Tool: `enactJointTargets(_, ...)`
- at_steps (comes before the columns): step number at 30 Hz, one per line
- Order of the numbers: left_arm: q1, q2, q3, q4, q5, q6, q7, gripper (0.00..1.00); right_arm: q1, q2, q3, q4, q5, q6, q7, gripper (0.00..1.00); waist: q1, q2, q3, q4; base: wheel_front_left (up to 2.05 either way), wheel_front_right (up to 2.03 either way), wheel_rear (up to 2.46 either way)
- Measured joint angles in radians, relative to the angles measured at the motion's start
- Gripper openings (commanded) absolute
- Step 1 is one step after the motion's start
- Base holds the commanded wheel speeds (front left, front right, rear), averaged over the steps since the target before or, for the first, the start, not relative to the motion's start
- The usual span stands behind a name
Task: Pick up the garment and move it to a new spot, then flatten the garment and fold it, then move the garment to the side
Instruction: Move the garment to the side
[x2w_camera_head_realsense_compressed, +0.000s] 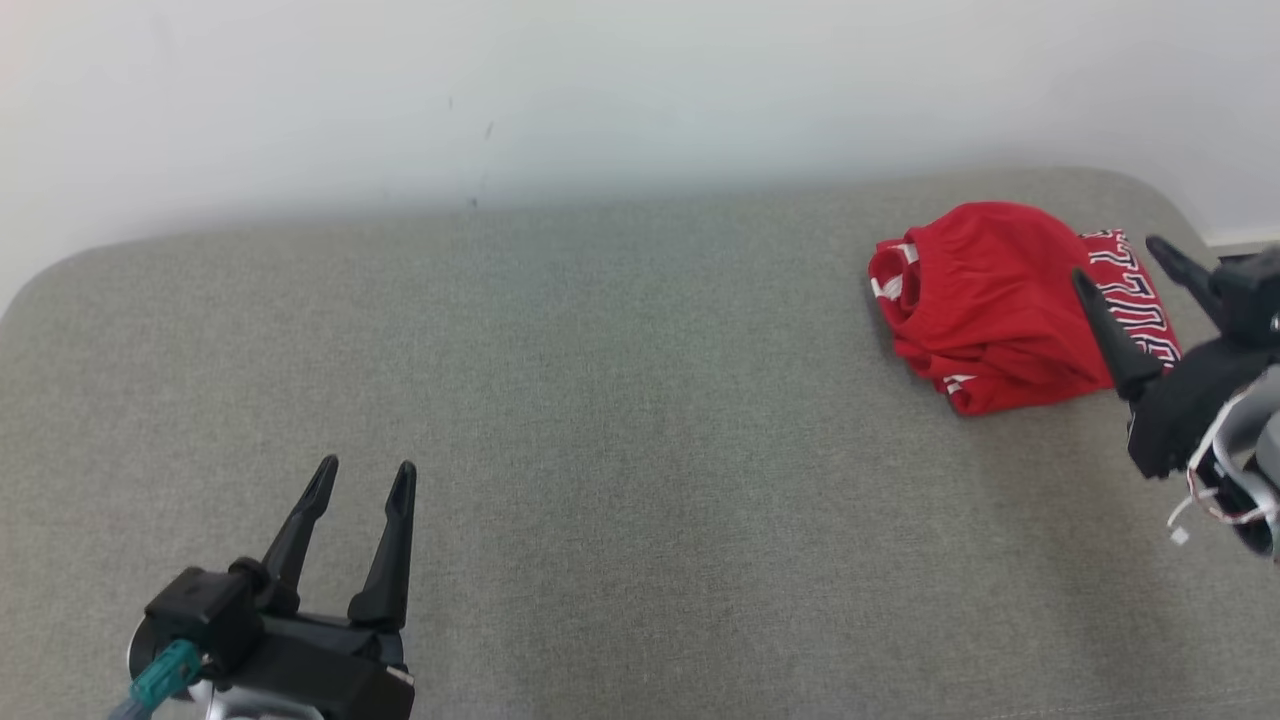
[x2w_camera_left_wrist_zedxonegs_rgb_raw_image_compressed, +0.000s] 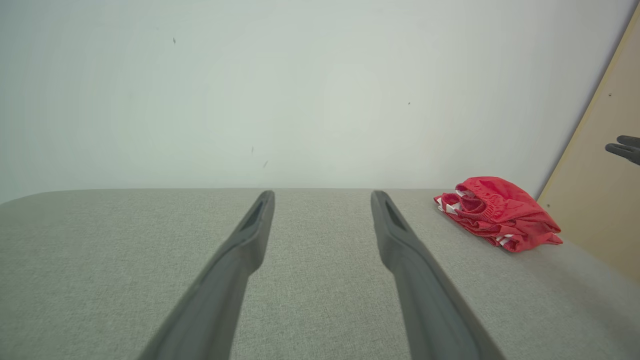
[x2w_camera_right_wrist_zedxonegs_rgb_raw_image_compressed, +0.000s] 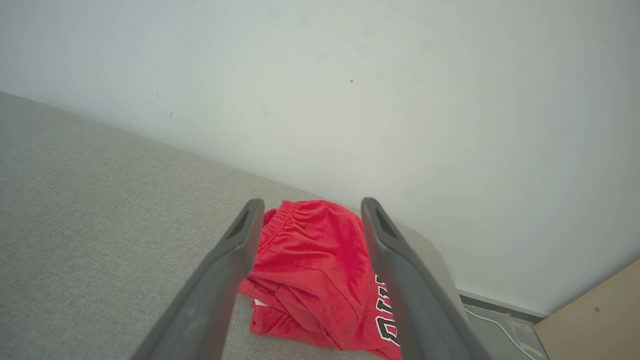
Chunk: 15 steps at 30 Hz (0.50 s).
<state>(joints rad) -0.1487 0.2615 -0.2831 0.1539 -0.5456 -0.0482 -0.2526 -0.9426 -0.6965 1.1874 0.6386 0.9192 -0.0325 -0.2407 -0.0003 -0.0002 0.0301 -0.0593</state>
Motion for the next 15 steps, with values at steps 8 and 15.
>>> enactJointTargets(8,0.093,-0.013,0.027,-0.047,-0.001,0.031,0.000,1.00,0.207,-0.055,-0.053,-0.207,0.043,-0.083,-0.009,1.00,0.0001,0.0000,-0.055,-0.010,0.00,0.00,0.00)
enactJointTargets(15,0.128,-0.040,0.025,-0.084,0.002,0.043,0.000,1.00,0.375,-0.099,-0.147,-0.369,0.053,-0.092,-0.012,1.00,0.0003,0.0002,-0.071,0.000,0.00,0.00,0.00)
